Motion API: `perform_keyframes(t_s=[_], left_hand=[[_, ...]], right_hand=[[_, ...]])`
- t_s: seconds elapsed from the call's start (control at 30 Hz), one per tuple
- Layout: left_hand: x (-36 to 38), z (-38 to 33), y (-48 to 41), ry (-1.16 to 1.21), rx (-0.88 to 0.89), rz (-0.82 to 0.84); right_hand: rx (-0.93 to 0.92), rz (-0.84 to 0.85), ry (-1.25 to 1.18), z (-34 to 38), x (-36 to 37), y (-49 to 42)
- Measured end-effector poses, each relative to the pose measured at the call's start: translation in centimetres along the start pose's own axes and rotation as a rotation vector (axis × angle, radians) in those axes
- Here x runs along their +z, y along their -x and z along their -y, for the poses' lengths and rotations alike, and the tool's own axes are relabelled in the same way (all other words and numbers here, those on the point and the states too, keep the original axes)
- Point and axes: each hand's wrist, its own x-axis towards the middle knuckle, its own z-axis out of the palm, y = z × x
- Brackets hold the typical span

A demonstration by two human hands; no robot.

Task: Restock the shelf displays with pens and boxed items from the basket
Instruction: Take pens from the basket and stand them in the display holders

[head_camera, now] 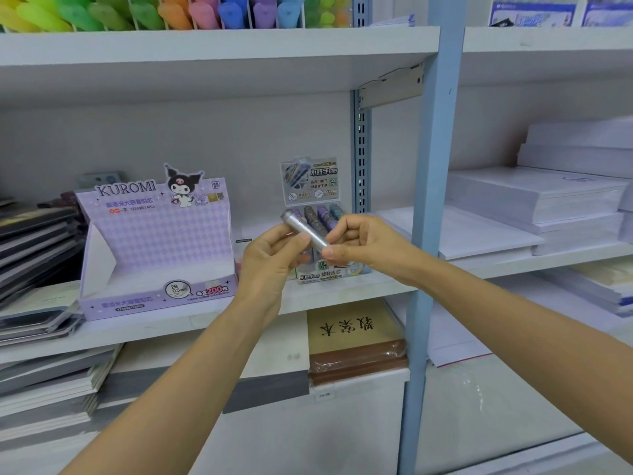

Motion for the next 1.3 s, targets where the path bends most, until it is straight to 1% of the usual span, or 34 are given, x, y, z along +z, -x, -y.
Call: perform_keyframes(t_s=[0.07,0.17,0.27,0.33,0.4,0.47,0.53,0.6,0.67,0.77,0.9,1.0,1.1,1.3], left_hand=[[0.2,0.0,0.2,-0.057,0.021,0.039],[0.8,-0.1,0.3,-0.175,0.099,0.113],[1.3,-0.1,0.4,-0.265,0.153,0.188],[1.4,0.2,0.3,-0.363,0.177,0.164],[0.9,0.9,0.2,-0.585,0.247,0.092],[0.1,1.7,0.6,-0.866,0.394,0.067],[-0.7,2.6,1.3,-1.089,0.502,0.122],[-1.1,3.4,1.9,-1.25,0.519,0.204],[-1.3,4.1,2.4,-1.362,0.499,0.257],[-1.3,4.5,2.5,-1.42,0.507,0.265],[-1.3,4.5,2.4,-1.446,0.511,0.263],[-1.4,4.5,2.4,-1.453,0.515,0.269],[-1.5,4.6,2.4,-1.444,0.511,0.275],[-1.6,4.7,2.4,-1.425,0.514,0.283]], right_hand=[[-0.017,-0.033,0.062,0.1,0.0,0.1],[-0.08,-0.14,0.048,0.5,-0.2,-0.1],[-0.115,-0.084,0.157,0.9,-0.3,-0.4],[-0.123,-0.1,0.191,1.0,-0.4,-0.4],[-0.135,-0.201,0.187,1.1,-0.9,-0.5],[-0.131,-0.325,0.183,1.0,-1.7,-0.6],[-0.117,-0.416,0.218,0.7,-2.3,-0.7],[-0.083,-0.454,0.283,0.2,-2.6,-0.7],[-0.054,-0.455,0.325,-0.3,-2.4,-0.7],[-0.039,-0.435,0.391,-0.7,-2.0,-0.7],[-0.035,-0.36,0.445,-1.1,-1.5,-0.8],[-0.047,-0.305,0.589,-1.3,-1.4,-1.2],[-0.057,-0.285,0.712,-0.9,-1.8,-1.8],[-0.04,-0.285,0.714,-1.2,-1.7,-2.5]])
